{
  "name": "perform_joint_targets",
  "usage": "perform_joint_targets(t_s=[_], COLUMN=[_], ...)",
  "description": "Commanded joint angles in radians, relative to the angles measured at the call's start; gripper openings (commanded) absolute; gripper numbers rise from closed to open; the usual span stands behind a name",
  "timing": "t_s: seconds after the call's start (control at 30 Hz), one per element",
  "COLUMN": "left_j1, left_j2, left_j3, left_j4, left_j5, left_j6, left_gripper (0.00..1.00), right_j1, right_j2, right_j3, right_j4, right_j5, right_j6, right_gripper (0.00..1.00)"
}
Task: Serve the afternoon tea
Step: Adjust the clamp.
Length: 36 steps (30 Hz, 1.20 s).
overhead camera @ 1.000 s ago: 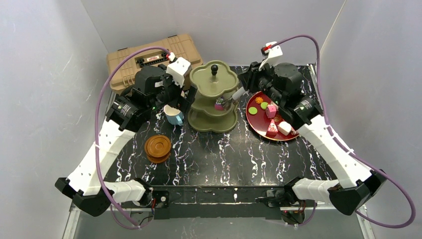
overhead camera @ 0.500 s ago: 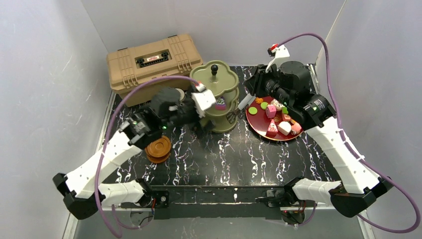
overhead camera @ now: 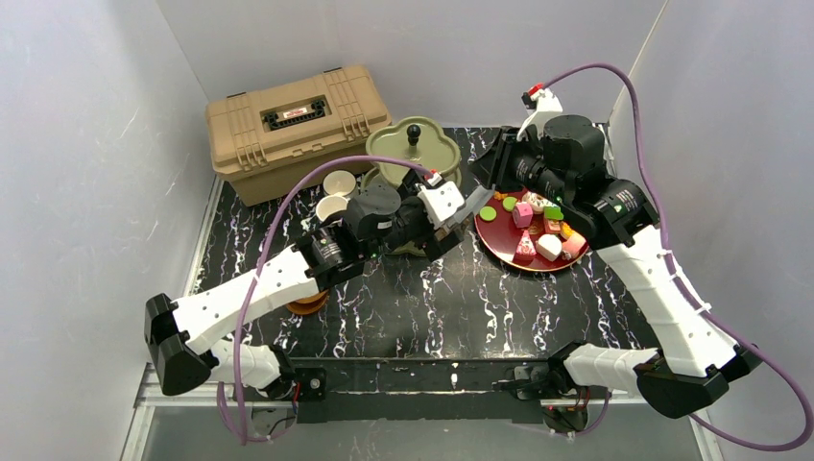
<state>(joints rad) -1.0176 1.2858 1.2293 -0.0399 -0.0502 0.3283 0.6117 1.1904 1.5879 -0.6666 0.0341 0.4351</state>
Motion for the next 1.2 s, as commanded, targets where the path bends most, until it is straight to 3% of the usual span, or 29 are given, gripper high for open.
perform_joint_targets(t_s=[0.0, 0.3, 0.57, 0.8, 0.87, 1.03, 1.07, 1.17], left_j1=[-0.01, -0.01, -0.01, -0.009, -0.006, 0.026, 0.04, 0.064], left_j2=[-0.005, 0.017, 0.031, 0.037, 0.024, -0.003, -0.006, -0.015], left_j3=[-0.01, 0.014, 0.02, 0.04, 0.039, 0.065, 0.075, 0.09], left_j4=[0.066, -0.049, -0.071, -0.056, -0.064, -0.132, -0.148, -0.177], left_j5=[0.006, 0.078, 0.064, -0.042, -0.043, -0.01, 0.009, 0.046], left_j6=[-0.044, -0.073, -0.086, -0.079, -0.092, -0.22, -0.255, -0.314], left_gripper=[0.89, 0.45, 0.4, 0.09, 0.02, 0.0, 0.0, 0.0], right_j1=[0.003, 0.003, 0.003, 0.003, 0.003, 0.003, 0.003, 0.003], right_j2=[-0.005, -0.003, -0.013, -0.027, -0.035, -0.065, -0.072, -0.092], right_j3=[0.038, 0.031, -0.003, -0.029, -0.032, -0.039, -0.042, -0.049], right_j4=[0.035, 0.073, 0.125, 0.137, 0.131, 0.113, 0.111, 0.093], right_j5=[-0.026, -0.027, -0.075, -0.083, -0.075, -0.063, -0.064, -0.08], right_j6=[0.032, 0.054, 0.092, 0.099, 0.094, 0.085, 0.082, 0.077], right_gripper=[0.01, 0.01, 0.01, 0.05, 0.19, 0.91, 0.97, 0.98])
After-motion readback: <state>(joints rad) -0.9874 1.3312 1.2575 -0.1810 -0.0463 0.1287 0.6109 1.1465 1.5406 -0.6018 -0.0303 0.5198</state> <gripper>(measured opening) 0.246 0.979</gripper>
